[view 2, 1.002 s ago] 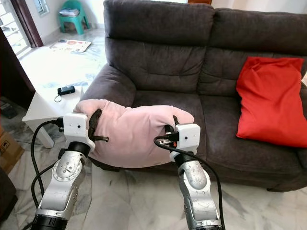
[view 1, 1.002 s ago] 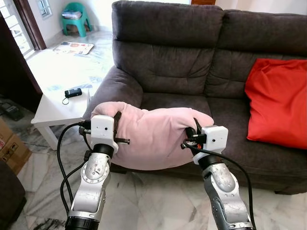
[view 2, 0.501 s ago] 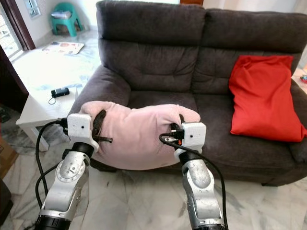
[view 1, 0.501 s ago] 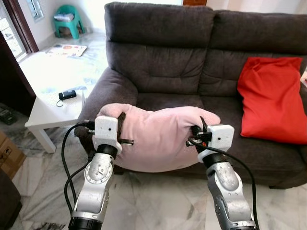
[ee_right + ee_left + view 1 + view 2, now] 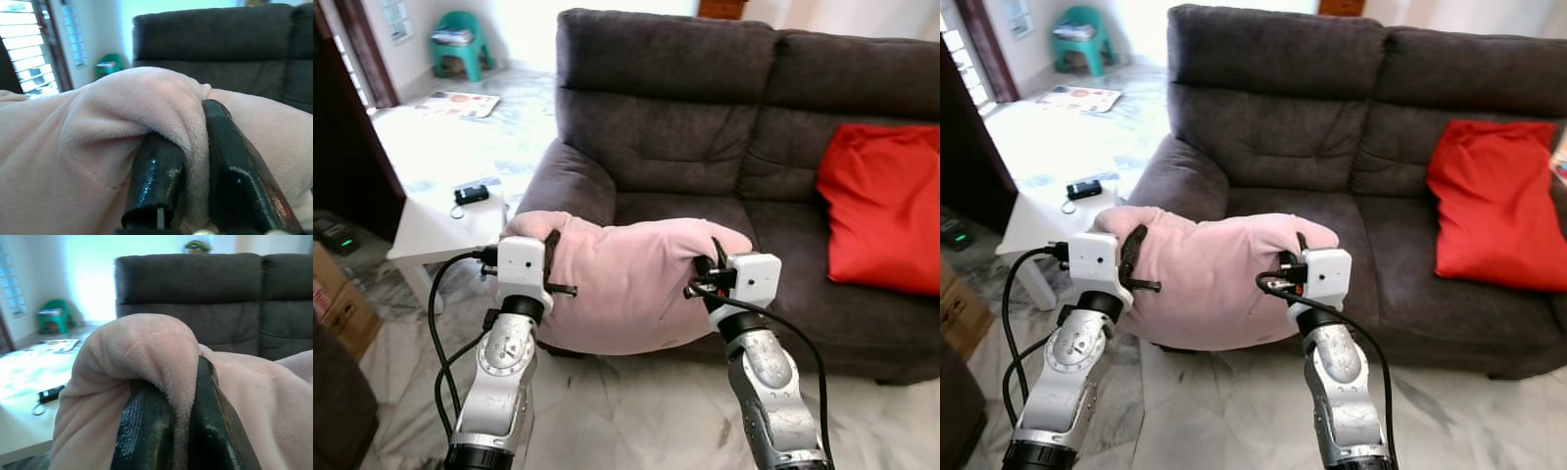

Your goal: Move the pillow to the sofa from floor

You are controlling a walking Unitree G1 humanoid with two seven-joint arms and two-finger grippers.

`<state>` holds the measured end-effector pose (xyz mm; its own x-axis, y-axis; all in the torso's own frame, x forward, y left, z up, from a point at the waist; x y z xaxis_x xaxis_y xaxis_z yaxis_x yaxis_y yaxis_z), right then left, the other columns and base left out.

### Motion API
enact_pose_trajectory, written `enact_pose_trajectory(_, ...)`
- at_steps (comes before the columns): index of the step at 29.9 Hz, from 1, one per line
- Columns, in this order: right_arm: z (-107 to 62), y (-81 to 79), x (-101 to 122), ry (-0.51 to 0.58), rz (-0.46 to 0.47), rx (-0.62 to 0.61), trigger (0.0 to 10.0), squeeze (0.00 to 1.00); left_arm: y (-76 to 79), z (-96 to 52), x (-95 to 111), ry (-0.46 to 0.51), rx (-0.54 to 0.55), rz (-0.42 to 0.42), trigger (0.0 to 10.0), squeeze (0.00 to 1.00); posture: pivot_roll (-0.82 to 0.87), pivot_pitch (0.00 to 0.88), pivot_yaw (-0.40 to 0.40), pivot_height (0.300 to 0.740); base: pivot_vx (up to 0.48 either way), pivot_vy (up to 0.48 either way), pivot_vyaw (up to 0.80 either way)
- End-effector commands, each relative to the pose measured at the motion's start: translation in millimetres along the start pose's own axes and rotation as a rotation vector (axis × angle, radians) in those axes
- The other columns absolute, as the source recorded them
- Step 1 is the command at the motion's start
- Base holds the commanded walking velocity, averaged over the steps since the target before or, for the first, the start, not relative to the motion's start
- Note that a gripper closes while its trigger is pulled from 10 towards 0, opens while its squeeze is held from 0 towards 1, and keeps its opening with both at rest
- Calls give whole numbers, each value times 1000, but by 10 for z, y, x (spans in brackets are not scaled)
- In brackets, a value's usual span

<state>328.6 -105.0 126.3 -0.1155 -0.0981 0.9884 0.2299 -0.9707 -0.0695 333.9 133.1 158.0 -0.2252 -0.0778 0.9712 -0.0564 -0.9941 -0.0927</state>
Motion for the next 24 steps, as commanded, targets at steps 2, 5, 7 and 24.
enact_pose_trajectory(2,78,-96,193,80,-13,39,10000,0,145,33,142,55,-53,-17,10000,0,-4,2,-35,740,0,480,0)
enact_pose_trajectory(5,80,-99,196,82,-9,37,10000,0,146,37,151,59,-56,-16,10000,0,-5,3,-34,740,0,441,0)
enact_pose_trajectory(7,79,-100,196,82,-9,36,10000,0,148,38,157,62,-58,-15,10000,0,-6,4,-32,740,0,240,0)
enact_pose_trajectory(24,91,-85,201,89,-6,32,10000,0,208,54,191,72,-87,-20,10000,0,-1,0,-32,740,0,0,0)
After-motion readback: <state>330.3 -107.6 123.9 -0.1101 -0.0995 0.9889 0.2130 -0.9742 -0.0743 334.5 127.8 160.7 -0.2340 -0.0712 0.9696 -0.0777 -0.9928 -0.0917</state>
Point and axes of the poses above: a point about 5 cm out from each wrist's last joint towards the gripper, its own z axis pointing out of the wrist towards the gripper, its own x axis along the axis of the wrist's last joint, y = z × x, the point moved 4 cm from there along z, pointing out of the wrist towards the gripper
